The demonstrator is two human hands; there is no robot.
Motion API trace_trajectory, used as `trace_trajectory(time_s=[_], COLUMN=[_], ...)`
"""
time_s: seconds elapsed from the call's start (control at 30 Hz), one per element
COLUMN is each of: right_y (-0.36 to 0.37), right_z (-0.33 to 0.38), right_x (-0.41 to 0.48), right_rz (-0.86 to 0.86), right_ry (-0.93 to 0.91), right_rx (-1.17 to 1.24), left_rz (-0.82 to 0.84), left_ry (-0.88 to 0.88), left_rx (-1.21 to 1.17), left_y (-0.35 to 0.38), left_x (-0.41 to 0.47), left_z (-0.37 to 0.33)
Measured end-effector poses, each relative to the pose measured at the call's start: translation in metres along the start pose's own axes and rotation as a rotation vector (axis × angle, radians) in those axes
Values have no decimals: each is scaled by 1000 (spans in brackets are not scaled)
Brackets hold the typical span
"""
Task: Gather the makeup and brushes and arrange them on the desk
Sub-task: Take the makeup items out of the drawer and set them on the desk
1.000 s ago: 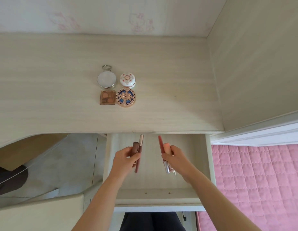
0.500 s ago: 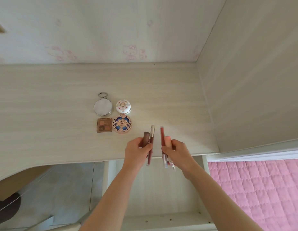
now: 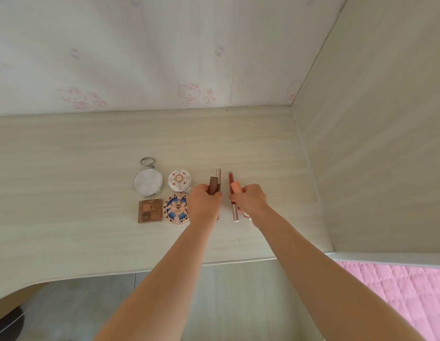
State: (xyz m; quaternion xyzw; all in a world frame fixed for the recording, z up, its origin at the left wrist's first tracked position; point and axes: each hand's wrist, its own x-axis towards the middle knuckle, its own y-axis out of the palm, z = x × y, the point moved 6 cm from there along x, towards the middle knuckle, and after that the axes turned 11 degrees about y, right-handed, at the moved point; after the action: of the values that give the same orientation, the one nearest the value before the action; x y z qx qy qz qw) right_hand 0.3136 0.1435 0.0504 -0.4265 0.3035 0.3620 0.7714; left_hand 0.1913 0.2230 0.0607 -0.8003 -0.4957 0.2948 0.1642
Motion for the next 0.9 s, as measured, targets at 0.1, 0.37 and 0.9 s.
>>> trace_trajectory(time_s=[0.1,0.37,0.9], right_y=[1,4,2], right_z=[8,15,26], right_x=[14,25,23], right_rz=[-33,-69,-233], right_ry=[13,-6,-98], right_rx=[-30,-111,-255], left_rz=[13,31,37], left_ry=[-11,-51,-3], left_rx=[28,1,130], left_y=[3,14,12], left_x=[11,20,28], left_z=[1,4,8])
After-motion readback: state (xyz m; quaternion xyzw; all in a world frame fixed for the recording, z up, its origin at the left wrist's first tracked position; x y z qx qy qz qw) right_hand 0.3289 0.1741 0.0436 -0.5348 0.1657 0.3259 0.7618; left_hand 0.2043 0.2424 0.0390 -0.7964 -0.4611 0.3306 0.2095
